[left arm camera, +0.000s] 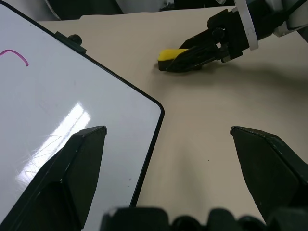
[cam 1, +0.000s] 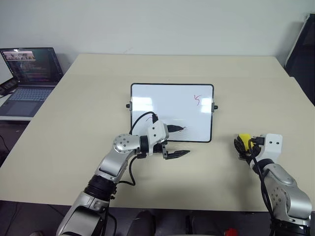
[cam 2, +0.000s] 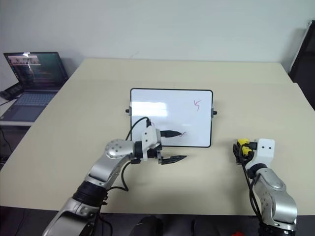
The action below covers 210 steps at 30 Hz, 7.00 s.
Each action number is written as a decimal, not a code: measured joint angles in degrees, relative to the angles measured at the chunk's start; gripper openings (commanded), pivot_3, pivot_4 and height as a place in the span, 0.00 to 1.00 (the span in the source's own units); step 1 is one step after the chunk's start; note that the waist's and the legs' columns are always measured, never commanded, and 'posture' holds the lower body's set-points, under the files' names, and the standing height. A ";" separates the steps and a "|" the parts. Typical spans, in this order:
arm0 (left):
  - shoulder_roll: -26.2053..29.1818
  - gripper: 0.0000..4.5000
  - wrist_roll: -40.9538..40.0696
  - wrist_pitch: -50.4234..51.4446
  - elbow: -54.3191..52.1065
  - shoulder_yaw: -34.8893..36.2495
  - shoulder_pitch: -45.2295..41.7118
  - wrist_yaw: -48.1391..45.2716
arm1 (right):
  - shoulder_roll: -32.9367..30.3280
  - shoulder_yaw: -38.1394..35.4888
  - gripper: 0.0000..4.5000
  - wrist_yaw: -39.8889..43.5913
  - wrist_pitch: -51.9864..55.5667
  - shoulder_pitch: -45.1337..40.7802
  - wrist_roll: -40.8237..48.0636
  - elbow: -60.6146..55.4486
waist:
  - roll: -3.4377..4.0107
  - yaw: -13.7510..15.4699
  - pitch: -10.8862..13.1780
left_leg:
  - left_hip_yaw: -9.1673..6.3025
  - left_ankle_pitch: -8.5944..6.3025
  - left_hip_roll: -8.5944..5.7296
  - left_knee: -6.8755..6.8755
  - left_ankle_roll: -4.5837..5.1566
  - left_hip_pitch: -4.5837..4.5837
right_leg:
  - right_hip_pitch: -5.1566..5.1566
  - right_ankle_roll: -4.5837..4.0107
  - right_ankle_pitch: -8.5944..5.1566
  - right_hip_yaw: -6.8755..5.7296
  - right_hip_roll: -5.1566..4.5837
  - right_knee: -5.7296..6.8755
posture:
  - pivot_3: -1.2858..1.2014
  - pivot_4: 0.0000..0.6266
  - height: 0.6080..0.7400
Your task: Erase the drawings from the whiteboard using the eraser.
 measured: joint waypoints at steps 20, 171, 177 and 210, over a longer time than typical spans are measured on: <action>-2.31 1.00 2.96 -1.22 0.00 1.88 -0.19 8.41 | -1.60 2.50 0.28 -0.98 -4.00 -0.52 -3.57 -1.25 | 0.00 0.00 0.00 | -0.01 0.00 0.00 0.02 0.00 -0.01 | 0.00 0.00 0.00 0.00 0.00 0.00 | 0.52 0.24 1.00; -5.04 1.00 13.84 1.11 -20.16 5.93 28.55 32.94 | -5.12 26.45 0.28 15.68 -18.09 -12.79 -18.64 0.00 | -0.17 0.10 0.45 | -0.19 0.05 -0.03 0.60 0.04 -0.32 | -0.26 0.02 0.02 0.03 -0.06 0.45 | 0.52 0.24 1.00; -4.62 1.00 13.67 -0.84 -18.74 6.17 28.92 32.98 | -4.82 31.27 0.28 17.69 -21.95 -17.10 -20.34 4.42 | -0.17 0.02 0.46 | -0.14 0.05 -0.03 0.59 0.04 -0.28 | -0.26 0.02 0.02 -0.01 -0.05 0.45 | 0.52 0.24 1.00; -4.76 1.00 13.60 1.80 -17.38 6.39 22.81 32.39 | -5.45 38.01 0.28 19.59 -20.59 -22.16 -28.86 12.90 | -0.17 0.17 0.47 | -0.22 0.06 -0.03 0.62 0.03 -0.07 | 0.00 0.02 0.02 -0.04 -0.07 0.47 | 0.52 0.24 1.00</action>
